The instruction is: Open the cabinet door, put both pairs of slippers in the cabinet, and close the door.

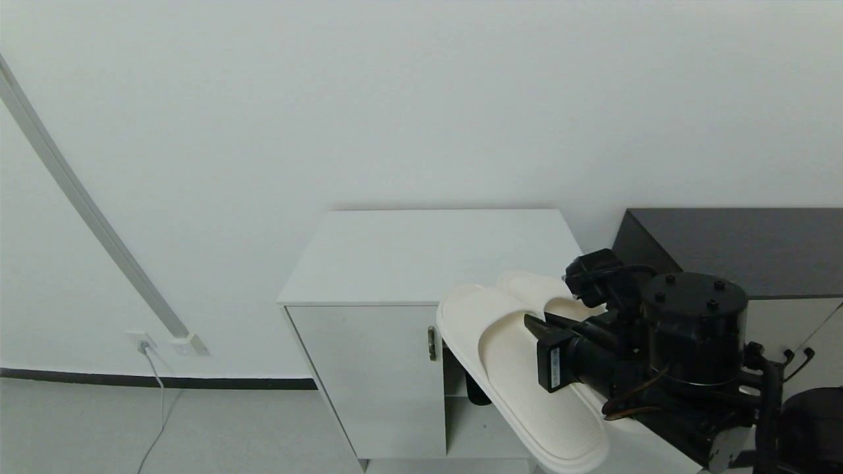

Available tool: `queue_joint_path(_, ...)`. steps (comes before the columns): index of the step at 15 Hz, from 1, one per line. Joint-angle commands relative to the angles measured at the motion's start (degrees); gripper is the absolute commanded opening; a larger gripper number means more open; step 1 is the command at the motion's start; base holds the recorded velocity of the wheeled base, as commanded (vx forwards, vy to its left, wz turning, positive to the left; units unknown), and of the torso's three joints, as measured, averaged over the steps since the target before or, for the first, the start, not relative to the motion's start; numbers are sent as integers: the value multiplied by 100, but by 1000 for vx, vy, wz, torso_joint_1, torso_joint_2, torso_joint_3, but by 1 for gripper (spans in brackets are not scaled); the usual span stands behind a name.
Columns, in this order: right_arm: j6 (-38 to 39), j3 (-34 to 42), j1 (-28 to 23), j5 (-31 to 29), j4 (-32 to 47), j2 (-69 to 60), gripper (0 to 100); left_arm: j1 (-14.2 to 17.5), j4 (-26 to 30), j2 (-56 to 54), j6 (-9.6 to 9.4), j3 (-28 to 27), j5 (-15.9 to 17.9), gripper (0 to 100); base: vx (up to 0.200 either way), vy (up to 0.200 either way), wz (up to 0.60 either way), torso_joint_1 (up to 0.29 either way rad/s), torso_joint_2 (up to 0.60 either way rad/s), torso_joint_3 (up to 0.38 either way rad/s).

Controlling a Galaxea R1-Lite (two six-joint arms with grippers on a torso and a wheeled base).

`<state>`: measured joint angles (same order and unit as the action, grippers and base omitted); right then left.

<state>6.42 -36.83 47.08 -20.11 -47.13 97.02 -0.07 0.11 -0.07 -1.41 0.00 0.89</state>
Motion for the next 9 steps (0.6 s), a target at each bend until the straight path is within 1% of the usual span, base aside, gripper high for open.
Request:
queue_joint_path(1,-10,18,3,-10,-33,9,0,-1,-2,7,1,0,-1,0,0,0,0,0,0,0)
queue_joint_path(5,-89,114,3,-1,-121,-17,0,-1,-2,7,1,0,-1,0,0,0,0,0,0,0)
queue_joint_path(8,-335,308,-23,16,-543,36,0,-1,-2,7,1,0,-1,0,0,0,0,0,0,0)
queue_joint_path(9,-379,361,-32,16,-552,36,0,-10,7,7,1,0,-1,0,0,0,0,0,0,0)
